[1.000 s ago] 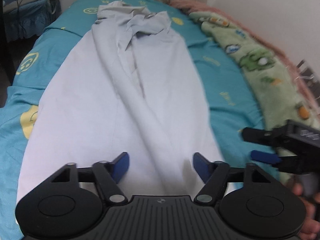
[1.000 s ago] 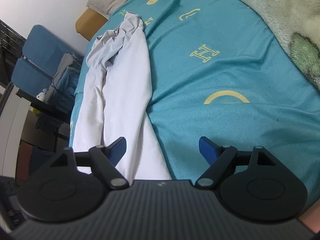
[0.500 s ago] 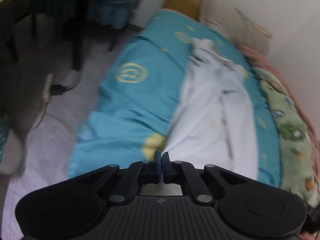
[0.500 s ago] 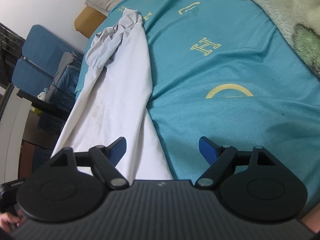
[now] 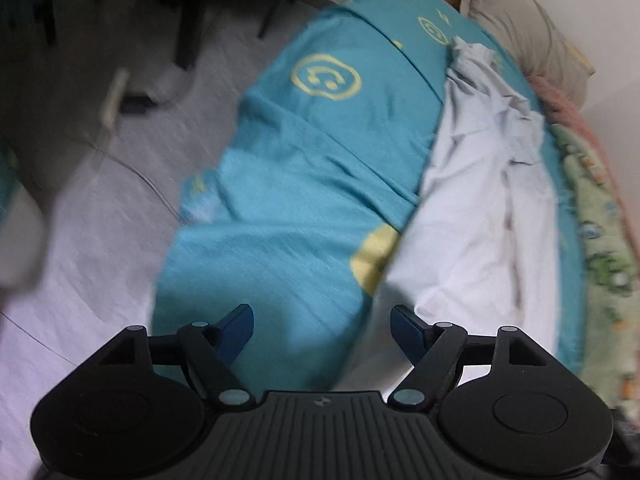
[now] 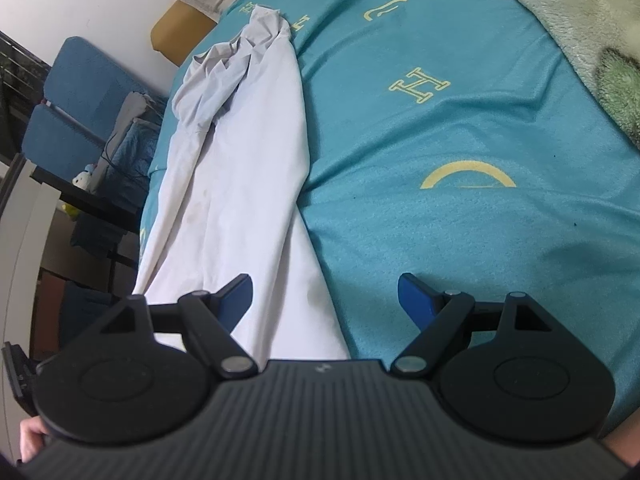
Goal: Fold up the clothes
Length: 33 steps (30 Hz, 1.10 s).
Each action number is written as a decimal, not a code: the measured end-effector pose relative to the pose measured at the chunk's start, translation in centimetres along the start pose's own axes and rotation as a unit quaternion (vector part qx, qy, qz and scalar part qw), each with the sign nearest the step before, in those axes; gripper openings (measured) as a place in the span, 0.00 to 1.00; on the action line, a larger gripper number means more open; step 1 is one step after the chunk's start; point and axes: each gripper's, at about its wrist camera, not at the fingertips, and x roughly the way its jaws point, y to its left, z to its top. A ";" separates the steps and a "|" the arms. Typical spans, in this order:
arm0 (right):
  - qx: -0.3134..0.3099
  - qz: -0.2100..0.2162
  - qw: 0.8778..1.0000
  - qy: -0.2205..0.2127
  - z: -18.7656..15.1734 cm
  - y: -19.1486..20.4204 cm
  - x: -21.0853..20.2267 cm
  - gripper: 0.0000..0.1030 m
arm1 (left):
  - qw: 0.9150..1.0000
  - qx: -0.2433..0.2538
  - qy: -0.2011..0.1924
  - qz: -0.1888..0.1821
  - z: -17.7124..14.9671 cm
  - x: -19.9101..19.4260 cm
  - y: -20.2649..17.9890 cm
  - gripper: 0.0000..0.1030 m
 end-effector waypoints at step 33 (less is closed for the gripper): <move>0.022 0.023 0.999 0.019 -0.3 -0.4 0.1 0.80 | 0.881 0.434 -0.003 0.188 -8.8 -0.3 -14.9 0.04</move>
